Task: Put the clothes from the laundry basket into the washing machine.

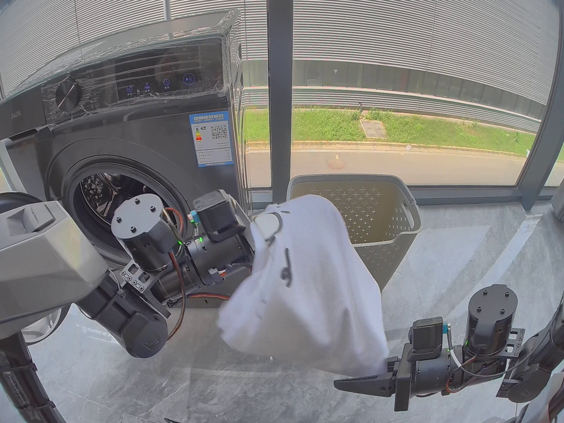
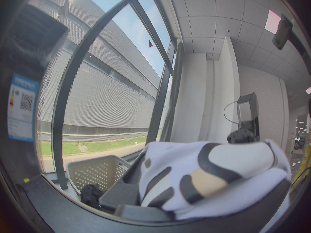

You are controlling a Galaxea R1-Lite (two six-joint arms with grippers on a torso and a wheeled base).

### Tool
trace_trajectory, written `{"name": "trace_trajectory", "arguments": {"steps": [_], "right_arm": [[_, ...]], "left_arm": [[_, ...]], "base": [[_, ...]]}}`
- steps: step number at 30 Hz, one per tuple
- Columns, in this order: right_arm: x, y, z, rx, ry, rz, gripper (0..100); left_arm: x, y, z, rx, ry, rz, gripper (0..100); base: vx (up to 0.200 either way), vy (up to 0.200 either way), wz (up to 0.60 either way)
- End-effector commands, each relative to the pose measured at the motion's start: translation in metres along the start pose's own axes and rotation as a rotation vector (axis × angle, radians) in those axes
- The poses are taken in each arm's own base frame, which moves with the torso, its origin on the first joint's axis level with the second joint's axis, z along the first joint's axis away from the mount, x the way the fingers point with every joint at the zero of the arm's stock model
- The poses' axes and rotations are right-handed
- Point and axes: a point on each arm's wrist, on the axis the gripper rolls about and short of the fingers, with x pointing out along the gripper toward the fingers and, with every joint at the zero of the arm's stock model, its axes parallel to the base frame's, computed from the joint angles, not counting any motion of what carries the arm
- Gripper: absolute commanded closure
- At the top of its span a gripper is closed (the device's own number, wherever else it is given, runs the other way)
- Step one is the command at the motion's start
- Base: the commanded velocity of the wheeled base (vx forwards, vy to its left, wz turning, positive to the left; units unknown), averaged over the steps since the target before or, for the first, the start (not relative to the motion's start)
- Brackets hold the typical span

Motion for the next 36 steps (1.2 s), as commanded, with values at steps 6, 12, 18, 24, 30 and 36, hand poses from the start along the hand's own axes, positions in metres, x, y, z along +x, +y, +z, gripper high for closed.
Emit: {"name": "trace_trajectory", "arguments": {"steps": [6, 12, 18, 24, 30, 36], "right_arm": [[-0.011, 0.001, -0.009, 0.009, 0.011, -0.012, 0], [-0.045, -0.001, -0.018, 0.056, -0.059, -0.126, 0], [-0.072, -0.018, -0.001, 0.07, -0.235, -0.255, 0], [-0.106, -0.033, 0.05, 0.007, -0.527, -0.384, 0], [-0.13, -0.028, 0.09, -0.089, -0.713, -0.407, 0], [-0.133, -0.024, 0.081, -0.082, -0.705, -0.409, 0]], "left_arm": [[-0.003, 0.001, 0.007, 0.015, -0.018, 0.014, 100], [-0.014, 0.017, 0.008, 0.022, -0.014, 0.085, 100], [-0.026, 0.023, -0.001, 0.003, 0.026, 0.127, 100], [-0.031, 0.025, -0.017, -0.041, 0.07, 0.217, 100], [-0.04, 0.021, -0.028, -0.13, 0.101, 0.303, 100], [-0.058, 0.007, -0.038, -0.168, 0.175, 0.328, 100]], "base": [[0.0, 0.0, 0.0], [0.0, 0.0, 0.0], [0.0, 0.0, 0.0], [0.0, 0.0, 0.0], [0.0, 0.0, 0.0], [0.0, 0.0, 0.0]]}}
